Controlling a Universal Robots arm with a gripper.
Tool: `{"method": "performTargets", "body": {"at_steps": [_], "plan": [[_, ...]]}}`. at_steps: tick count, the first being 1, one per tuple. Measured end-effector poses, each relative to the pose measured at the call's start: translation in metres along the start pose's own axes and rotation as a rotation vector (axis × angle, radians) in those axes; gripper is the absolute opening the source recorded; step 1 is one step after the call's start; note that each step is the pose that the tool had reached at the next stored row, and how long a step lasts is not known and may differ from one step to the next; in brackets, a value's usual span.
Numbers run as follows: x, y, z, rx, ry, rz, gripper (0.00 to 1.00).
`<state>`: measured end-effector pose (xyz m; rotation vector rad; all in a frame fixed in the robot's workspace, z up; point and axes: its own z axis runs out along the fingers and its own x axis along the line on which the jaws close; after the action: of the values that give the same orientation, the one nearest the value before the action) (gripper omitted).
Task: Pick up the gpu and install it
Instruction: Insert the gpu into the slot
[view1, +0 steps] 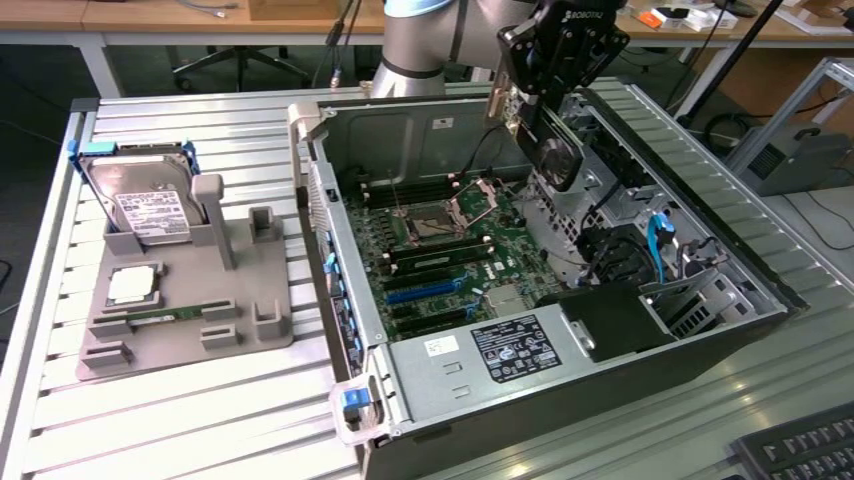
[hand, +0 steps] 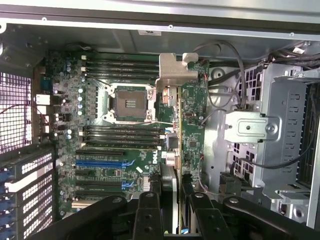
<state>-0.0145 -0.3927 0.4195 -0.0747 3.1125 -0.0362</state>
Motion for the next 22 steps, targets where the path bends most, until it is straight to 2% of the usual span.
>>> {"method": "performTargets", "body": {"at_steps": [12, 22], "plan": [[0.0, 0.0, 0.0, -0.0016, -0.0018, -0.076, 0.27], [0.0, 0.0, 0.0, -0.0027, -0.0028, -0.118, 0.27]]}}
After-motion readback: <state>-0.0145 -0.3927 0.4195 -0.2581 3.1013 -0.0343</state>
